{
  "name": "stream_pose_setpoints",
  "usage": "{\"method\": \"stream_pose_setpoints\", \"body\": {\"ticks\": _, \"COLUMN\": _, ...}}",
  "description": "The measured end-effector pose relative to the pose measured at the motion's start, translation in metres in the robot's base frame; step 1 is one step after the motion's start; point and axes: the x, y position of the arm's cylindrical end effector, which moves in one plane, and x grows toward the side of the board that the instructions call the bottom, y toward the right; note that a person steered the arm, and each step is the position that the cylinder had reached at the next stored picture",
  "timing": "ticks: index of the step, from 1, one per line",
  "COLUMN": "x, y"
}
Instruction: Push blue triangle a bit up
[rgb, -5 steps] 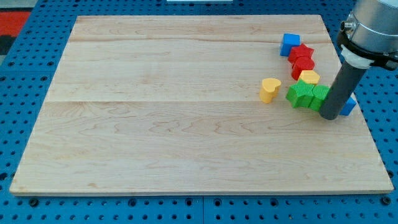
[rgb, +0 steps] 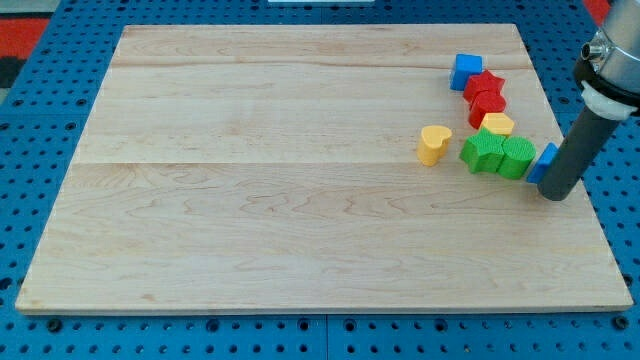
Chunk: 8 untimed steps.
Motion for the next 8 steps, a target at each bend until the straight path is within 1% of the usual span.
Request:
{"method": "stream_pose_setpoints", "body": {"ticks": 5, "x": -0.002, "y": 0.007}}
{"method": "stream_pose_setpoints", "body": {"ticks": 8, "x": -0.003, "y": 0.030}}
